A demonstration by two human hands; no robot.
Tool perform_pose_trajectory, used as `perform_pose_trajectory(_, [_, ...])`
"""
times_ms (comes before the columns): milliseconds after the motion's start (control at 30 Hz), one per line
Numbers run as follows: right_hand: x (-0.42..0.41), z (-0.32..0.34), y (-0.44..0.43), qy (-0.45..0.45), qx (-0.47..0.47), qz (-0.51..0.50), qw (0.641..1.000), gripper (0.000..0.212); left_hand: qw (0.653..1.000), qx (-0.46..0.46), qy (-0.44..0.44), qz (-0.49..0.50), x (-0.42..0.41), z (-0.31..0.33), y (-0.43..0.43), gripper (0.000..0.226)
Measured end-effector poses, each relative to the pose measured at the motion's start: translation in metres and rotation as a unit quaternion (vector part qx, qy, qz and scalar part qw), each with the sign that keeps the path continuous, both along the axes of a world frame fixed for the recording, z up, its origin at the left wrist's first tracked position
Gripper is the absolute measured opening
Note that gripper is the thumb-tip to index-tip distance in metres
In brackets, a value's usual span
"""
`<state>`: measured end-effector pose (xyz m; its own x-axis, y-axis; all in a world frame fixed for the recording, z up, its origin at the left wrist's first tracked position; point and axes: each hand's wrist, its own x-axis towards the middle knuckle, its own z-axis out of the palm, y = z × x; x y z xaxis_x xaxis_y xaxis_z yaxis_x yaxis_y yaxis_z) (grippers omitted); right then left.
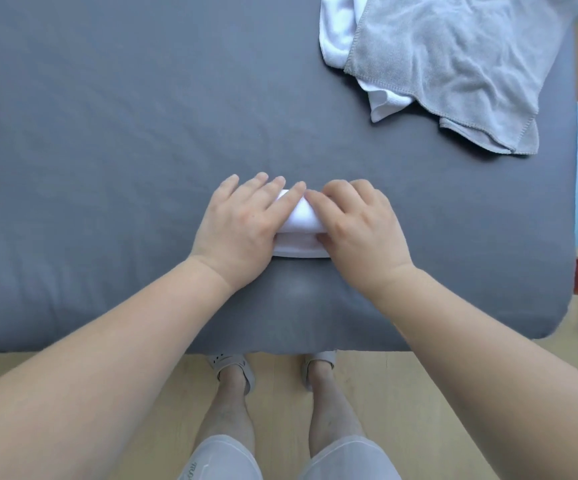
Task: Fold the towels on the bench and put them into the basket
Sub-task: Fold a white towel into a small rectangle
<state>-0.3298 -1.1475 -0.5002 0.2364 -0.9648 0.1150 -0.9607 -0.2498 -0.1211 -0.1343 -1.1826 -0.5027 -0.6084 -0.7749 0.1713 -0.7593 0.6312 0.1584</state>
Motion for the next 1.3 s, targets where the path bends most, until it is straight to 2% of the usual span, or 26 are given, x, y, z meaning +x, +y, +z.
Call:
perform_pose_trajectory(67, [0.003, -0.006, 0.015, -0.019, -0.066, 0.006, 0.998, 0.040, 0.998, 0.056, -0.014, 0.006, 0.006, 0.002, 0.015, 0.060])
perform_pose_trajectory(133, [0.003, -0.013, 0.029, -0.017, -0.066, 0.009, 0.998, 0.043, 0.991, 0.122, -0.047, 0.000, 0.009, 0.004, 0.030, 0.075])
perform_pose_trajectory(233, [0.005, -0.019, 0.054, 0.004, 0.012, -0.002, 1.000, 0.052, 0.980, 0.174, -0.098, -0.001, 0.013, 0.000, 0.044, 0.098])
perform_pose_trajectory(367, [0.011, -0.018, 0.077, 0.032, 0.197, 0.001, 0.980, 0.086, 0.971, 0.191, -0.144, 0.006, 0.014, -0.010, 0.052, 0.106])
perform_pose_trajectory(467, [0.016, -0.004, 0.068, 0.014, 0.222, -0.021, 0.975, 0.084, 0.964, 0.209, -0.164, 0.025, 0.012, -0.016, 0.054, 0.101])
perform_pose_trajectory(600, [0.033, 0.023, 0.030, 0.007, 0.150, -0.067, 0.986, 0.080, 0.965, 0.205, -0.161, 0.035, 0.008, -0.021, 0.059, 0.092])
perform_pose_trajectory(667, [0.039, 0.019, 0.010, 0.016, 0.146, -0.084, 0.986, 0.078, 0.967, 0.211, -0.140, 0.036, 0.009, -0.021, 0.058, 0.087])
perform_pose_trajectory(833, [0.037, -0.020, -0.001, 0.008, 0.193, -0.111, 0.975, 0.076, 0.978, 0.198, -0.056, 0.019, 0.015, -0.014, 0.047, 0.067])
perform_pose_trajectory(967, [0.036, -0.028, 0.002, -0.016, 0.178, -0.106, 0.978, 0.076, 0.995, 0.092, 0.043, -0.009, 0.017, -0.010, 0.029, 0.046])
perform_pose_trajectory(1067, [0.036, -0.031, 0.003, -0.016, 0.180, -0.101, 0.978, 0.073, 0.988, 0.091, 0.102, 0.064, 0.000, 0.002, 0.009, 0.044])
perform_pose_trajectory(1133, [0.037, -0.032, 0.003, -0.022, 0.181, -0.110, 0.977, 0.069, 0.981, 0.137, 0.088, 0.103, -0.018, 0.005, -0.003, 0.054])
perform_pose_trajectory(1200, [0.036, -0.033, 0.005, -0.041, 0.175, -0.114, 0.977, 0.065, 0.980, 0.174, 0.016, 0.098, -0.028, -0.005, -0.007, 0.062])
perform_pose_trajectory(1300, [0.022, -0.037, 0.008, -0.074, 0.182, -0.095, 0.976, 0.075, 0.977, 0.182, -0.056, 0.094, -0.024, -0.028, -0.006, 0.066])
